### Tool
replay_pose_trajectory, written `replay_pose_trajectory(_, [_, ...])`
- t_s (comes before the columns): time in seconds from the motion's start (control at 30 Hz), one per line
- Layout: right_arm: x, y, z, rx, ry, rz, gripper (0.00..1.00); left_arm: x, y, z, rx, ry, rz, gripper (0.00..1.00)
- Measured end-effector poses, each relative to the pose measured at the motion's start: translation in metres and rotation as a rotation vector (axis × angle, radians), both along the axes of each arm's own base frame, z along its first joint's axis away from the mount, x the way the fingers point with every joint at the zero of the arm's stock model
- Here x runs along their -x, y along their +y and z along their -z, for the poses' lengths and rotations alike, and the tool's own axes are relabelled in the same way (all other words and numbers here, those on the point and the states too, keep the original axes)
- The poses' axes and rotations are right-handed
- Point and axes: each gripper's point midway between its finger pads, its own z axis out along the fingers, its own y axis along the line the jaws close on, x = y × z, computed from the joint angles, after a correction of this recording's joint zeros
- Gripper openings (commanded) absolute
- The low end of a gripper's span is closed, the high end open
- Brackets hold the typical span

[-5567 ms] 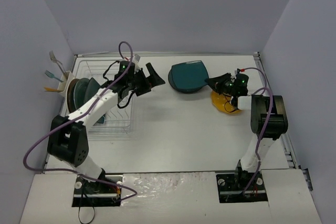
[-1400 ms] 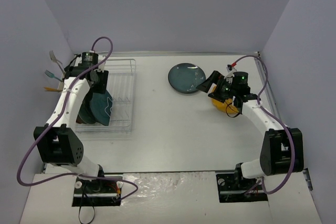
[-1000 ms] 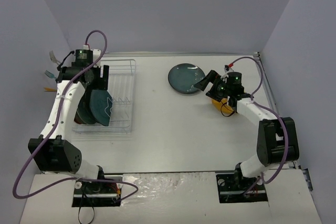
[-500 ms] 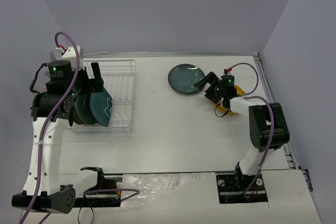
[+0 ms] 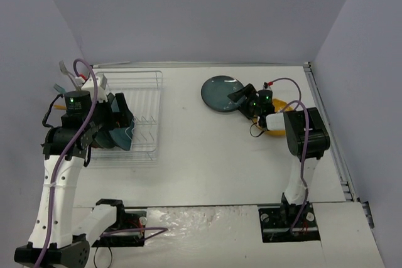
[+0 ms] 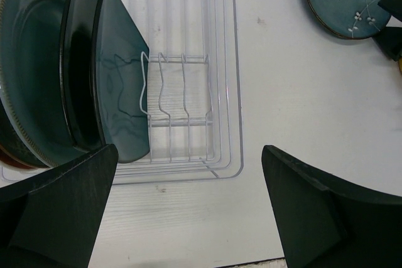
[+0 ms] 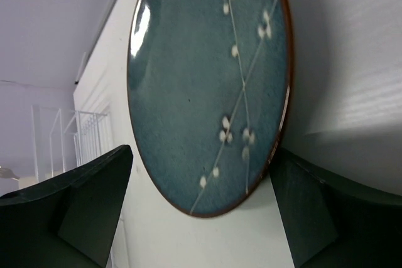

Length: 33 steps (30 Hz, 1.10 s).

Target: Load the plates into the dish rack

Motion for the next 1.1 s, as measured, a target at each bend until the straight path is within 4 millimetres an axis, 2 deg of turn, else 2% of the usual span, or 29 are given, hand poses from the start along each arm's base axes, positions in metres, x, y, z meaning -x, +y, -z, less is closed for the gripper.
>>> replay_pose_trajectory(0.07, [-0.007,0.003,0.000,-0.031,-0.022,0.010,0.77,0.002,-0.002,0.000,0.009,-0.001,0.004,0.97])
replay_pose_trajectory(0.17, [-0.014,0.005,0.002,-0.070,-0.040,0.026,0.57,0.003,-0.004,-0.001,0.023,-0.005,0.011,0.97])
replay_pose_trajectory(0.33, [-0.018,0.006,0.018,-0.114,-0.025,0.067,0.10,0.005,-0.006,0.003,0.029,0.005,0.019,0.97])
replay_pose_trajectory(0.4, [-0.017,0.004,0.025,-0.123,-0.012,0.081,0.01,0.006,-0.006,0.003,0.029,0.005,0.019,0.97])
replay_pose_trajectory(0.7, [-0.014,0.005,0.023,-0.150,-0.004,0.090,0.00,0.006,-0.018,-0.001,0.101,0.003,0.041,0.97])
replay_pose_trajectory(0.87, [0.004,0.007,0.016,-0.146,0.035,0.063,0.00,-0.002,-0.031,-0.007,0.182,-0.006,0.062,0.97])
replay_pose_trajectory(1.0, [0.023,0.012,0.002,-0.148,0.068,0.007,0.00,-0.011,-0.045,-0.005,0.265,0.004,0.074,0.97])
replay_pose_trajectory(1.1, [0.034,0.019,-0.019,-0.173,0.052,-0.044,0.00,-0.020,-0.058,-0.003,0.323,0.016,0.087,0.97])
